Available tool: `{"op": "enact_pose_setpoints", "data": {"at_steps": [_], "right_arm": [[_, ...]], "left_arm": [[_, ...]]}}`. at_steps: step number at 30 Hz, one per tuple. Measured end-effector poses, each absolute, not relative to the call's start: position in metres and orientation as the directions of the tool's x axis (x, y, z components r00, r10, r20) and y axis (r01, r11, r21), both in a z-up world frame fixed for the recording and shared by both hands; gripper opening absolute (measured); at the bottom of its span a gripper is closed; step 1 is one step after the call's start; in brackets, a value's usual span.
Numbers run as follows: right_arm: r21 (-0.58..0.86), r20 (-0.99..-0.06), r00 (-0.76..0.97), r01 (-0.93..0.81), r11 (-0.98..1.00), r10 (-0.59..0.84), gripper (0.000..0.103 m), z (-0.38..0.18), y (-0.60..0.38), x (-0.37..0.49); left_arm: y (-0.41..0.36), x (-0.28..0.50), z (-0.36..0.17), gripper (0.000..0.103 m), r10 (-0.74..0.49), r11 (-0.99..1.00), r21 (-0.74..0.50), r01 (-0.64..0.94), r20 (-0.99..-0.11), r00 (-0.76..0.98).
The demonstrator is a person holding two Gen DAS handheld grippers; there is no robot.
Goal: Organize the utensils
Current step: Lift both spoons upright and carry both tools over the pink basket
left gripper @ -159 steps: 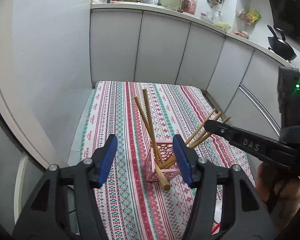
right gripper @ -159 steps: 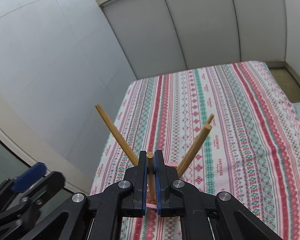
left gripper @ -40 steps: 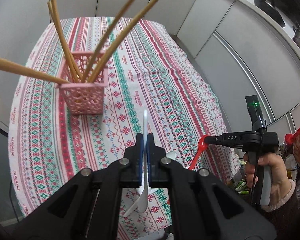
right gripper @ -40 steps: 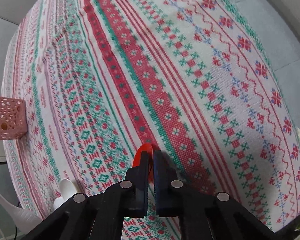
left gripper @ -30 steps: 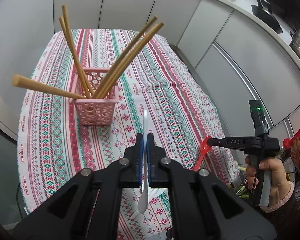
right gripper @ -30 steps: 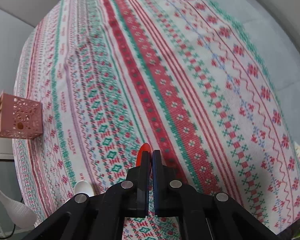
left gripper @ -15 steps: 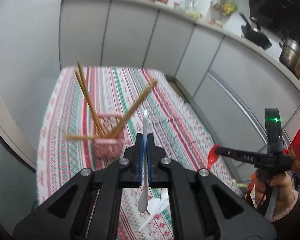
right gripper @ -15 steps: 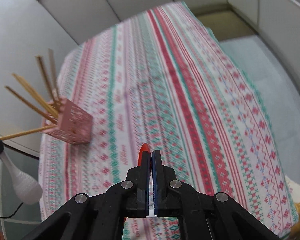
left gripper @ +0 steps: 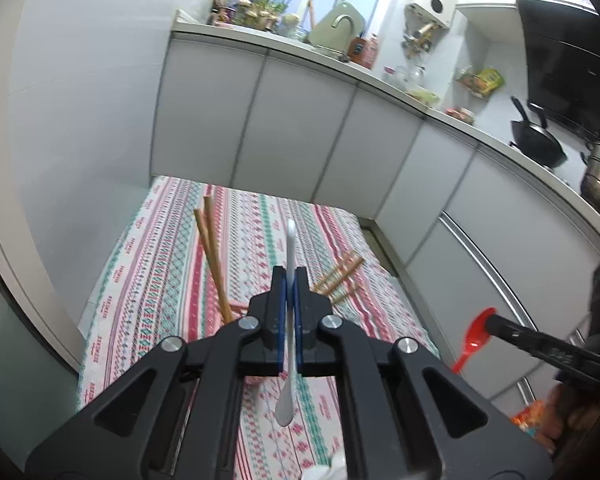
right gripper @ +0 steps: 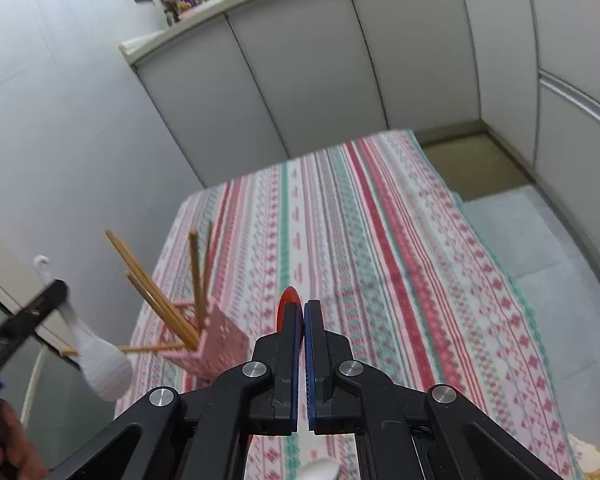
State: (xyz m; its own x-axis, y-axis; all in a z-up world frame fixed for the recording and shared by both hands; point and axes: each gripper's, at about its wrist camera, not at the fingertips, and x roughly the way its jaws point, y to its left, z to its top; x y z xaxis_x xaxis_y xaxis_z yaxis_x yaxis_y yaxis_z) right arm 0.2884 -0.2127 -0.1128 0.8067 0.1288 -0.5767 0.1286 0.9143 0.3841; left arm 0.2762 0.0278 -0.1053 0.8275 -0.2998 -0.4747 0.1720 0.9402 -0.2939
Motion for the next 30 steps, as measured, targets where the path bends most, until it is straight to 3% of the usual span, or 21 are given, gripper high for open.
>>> {"op": "enact_pose_setpoints", "data": {"at_steps": [13,29,30], "right_arm": [[0.433,-0.531,0.84,0.16,0.887,0.108,0.001,-0.107,-0.215,0.311],[0.455,-0.533,0.838,0.164,0.875,0.12,0.001,-0.109,-0.217,0.318],[0.457,-0.533,0.838,0.163,0.875,0.121,0.001,-0.109,-0.217,0.318]], "left_arm": [[0.018,0.314,-0.133,0.004,-0.17,0.976,-0.195,0.092,-0.436,0.884],[0.02,0.333,-0.152,0.005,-0.105,0.978,-0.21,-0.002,-0.499,0.86],[0.021,0.332,-0.151,0.009,-0.106,0.978,-0.211,-0.002,-0.503,0.858]]}}
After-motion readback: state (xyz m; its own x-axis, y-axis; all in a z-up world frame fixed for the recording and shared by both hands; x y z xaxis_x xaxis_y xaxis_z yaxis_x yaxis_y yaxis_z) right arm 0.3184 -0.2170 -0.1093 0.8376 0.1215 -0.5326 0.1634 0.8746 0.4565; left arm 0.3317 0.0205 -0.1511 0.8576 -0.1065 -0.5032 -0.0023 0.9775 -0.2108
